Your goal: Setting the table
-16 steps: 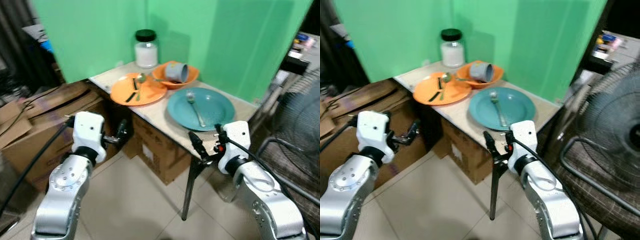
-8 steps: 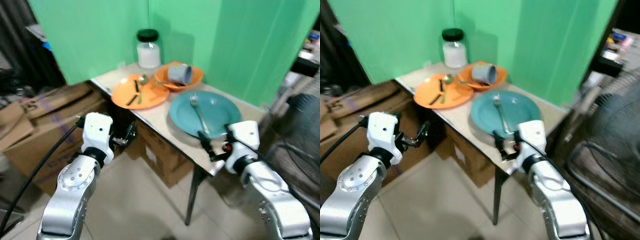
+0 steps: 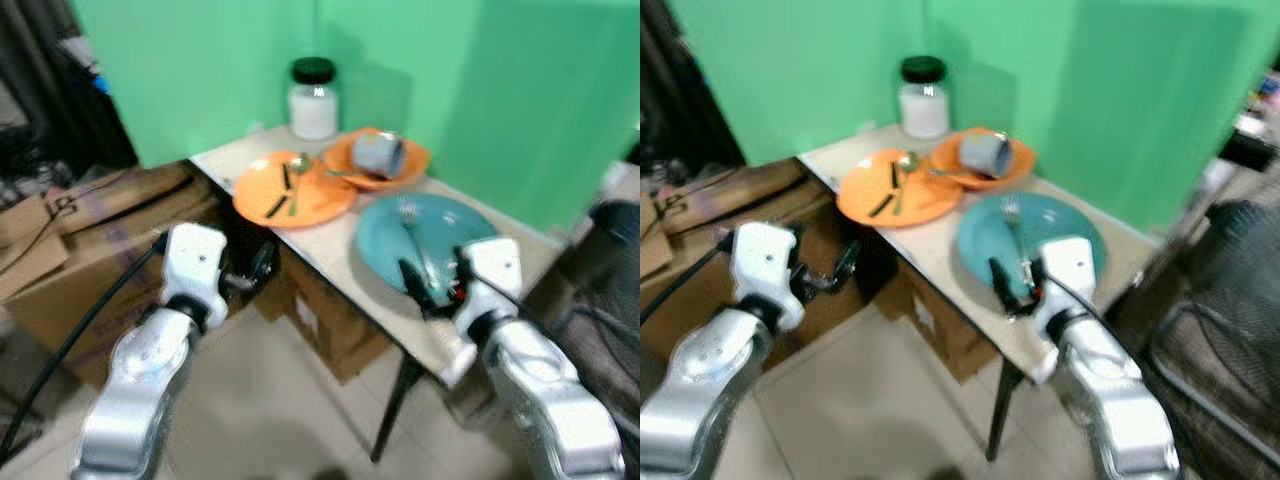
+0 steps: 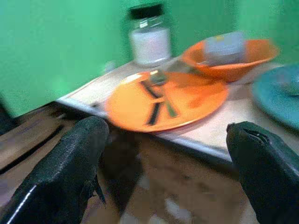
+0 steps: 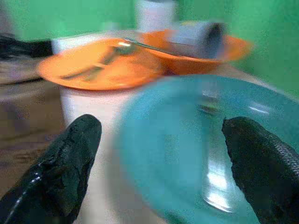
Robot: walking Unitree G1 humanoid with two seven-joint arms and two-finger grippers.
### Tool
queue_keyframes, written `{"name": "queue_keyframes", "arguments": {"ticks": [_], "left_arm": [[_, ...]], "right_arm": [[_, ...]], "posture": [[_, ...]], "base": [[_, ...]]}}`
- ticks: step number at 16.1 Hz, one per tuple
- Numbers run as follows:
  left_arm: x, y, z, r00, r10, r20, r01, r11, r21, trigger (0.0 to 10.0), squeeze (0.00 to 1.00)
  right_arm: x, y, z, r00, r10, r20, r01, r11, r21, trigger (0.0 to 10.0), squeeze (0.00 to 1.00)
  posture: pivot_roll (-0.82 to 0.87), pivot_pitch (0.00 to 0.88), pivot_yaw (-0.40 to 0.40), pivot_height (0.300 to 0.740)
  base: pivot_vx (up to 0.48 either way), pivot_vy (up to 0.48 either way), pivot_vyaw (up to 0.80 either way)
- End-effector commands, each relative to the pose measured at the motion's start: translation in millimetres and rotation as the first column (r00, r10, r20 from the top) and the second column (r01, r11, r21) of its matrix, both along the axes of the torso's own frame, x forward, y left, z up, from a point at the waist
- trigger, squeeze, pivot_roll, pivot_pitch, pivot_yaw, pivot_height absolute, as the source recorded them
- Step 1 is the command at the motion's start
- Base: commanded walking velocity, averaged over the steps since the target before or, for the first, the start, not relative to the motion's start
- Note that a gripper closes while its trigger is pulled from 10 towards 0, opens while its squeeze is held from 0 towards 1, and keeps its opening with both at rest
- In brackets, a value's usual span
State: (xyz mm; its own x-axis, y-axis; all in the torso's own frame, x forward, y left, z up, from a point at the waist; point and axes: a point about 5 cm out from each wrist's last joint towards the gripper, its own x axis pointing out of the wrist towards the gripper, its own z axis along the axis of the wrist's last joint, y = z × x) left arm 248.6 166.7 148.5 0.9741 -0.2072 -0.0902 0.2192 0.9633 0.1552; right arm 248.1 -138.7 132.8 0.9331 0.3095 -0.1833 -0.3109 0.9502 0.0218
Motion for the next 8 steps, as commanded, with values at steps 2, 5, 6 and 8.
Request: {"name": "queue_keyframes", "arguments": {"ticks": [2,5,6,8], "left_arm": [[1.2,-3.5,1.5,1.0,-0.009,0.004,0.009,1.0,-0.005,10.0,0.0],[1.9,-4.2,1.2,1.0,-0.011,0.003,0.011,1.0,-0.005,10.0,0.0],[2.1,-4.6,1.2,1.0,-0.012,0.003,0.012,1.0,-0.006,10.0,0.0],[2.6,-4.9,1.2,1.0,-0.012,0.003,0.012,1.0,-0.007,10.0,0.0]], "right_arm": [[-0.1,-6.1,-0.2,1.0,-0.026,-0.007,0.026,1.0,-0.001,10.0,0.0],[0.2,-6.3,-0.7,0.999,-0.023,-0.027,0.024,1.0,0.015,10.0,0.0],[0.9,-6.8,0.1,0.999,-0.025,-0.021,0.025,1.0,0.012,10.0,0.0],[2.0,-6.9,1.0,1.0,-0.023,-0.013,0.023,1.0,0.004,10.0,0.0]], "posture": [[0.12,0.0,0.036,0.74],[0.11,0.0,0.037,0.74],[0.11,0.0,0.037,0.74],[0.11,0.0,0.035,0.74]], "base": [[0.283,0.0,0.0],[0.284,0.0,-0.52],[0.281,0.0,-0.8],[0.281,0.0,-0.4]]}}
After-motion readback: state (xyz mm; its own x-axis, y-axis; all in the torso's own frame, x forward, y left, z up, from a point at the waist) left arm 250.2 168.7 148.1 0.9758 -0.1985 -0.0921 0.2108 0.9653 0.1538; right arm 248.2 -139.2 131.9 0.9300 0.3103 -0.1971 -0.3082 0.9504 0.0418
